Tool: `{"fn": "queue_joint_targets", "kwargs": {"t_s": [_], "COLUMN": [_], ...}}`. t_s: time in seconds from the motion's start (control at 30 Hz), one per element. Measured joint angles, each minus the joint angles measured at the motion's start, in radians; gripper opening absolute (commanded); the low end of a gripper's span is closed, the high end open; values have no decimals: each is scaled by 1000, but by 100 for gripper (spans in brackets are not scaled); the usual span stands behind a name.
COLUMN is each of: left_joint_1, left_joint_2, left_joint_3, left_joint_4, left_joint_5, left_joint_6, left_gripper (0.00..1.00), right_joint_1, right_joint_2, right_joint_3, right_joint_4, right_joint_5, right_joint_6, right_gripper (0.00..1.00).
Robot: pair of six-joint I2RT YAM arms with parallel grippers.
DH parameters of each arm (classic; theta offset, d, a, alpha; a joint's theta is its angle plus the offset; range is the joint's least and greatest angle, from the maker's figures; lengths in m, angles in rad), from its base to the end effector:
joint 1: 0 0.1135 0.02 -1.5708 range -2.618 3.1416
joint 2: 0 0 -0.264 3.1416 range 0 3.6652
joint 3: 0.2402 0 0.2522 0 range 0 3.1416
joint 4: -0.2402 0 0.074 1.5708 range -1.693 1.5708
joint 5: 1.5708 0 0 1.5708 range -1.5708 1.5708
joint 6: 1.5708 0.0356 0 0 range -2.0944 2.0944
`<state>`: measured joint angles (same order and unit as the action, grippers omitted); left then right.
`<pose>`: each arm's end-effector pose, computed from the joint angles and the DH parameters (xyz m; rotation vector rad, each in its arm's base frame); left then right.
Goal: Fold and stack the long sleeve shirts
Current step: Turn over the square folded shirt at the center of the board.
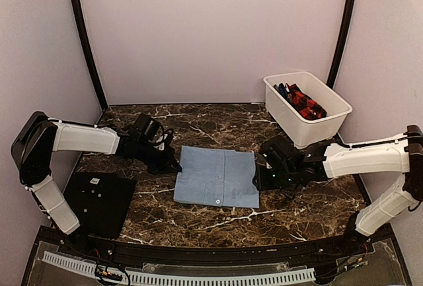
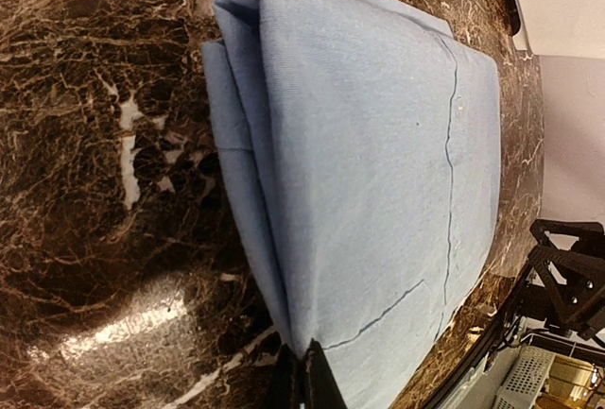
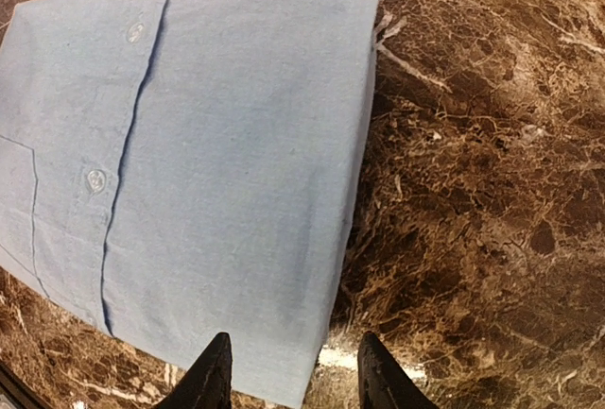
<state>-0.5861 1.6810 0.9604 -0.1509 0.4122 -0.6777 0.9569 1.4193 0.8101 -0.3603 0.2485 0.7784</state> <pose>0.2765 -0.2007 0.1778 0.0799 2.6381 -1.0108 0.1666 0.2212 0.1940 -0.1285 2.5395 0.3957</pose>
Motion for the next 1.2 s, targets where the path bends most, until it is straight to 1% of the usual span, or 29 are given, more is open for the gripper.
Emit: {"fn": "queue_joint_targets", "kwargs": {"t_s": [0.17,0.37,0.5,0.63,0.83,0.97,1.07,1.2], "left_joint_1": [35,63,79,86,92,93,95,95], "left_joint_2": [-21,-54,-81,-97,-134,-164,-184,-191], "left_joint_3": [0,1,12,21,27,69,117,179], "left_joint_4": [-38,-92,-138,-164,-204,-228,-241,-240], "left_joint_5": [37,79,105,124,135,152,170,210], "left_joint_6": [31,73,107,132,145,148,149,132], "left_gripper": [0,0,0,0,0,0,0,0], "right_joint_1": [-35,-42,-42,-42,-40,-32,-20,-3], "right_joint_2": [65,183,288,385,462,508,530,566], "right_joint_3": [46,137,205,278,340,377,406,435], "right_joint_4": [17,31,19,3,-6,-3,6,82], "right_joint_5": [-3,-2,27,57,62,56,31,-51], "right_joint_6": [-26,-61,-83,-109,-127,-130,-128,-109], "right_gripper": [37,27,19,18,17,17,17,17]}}
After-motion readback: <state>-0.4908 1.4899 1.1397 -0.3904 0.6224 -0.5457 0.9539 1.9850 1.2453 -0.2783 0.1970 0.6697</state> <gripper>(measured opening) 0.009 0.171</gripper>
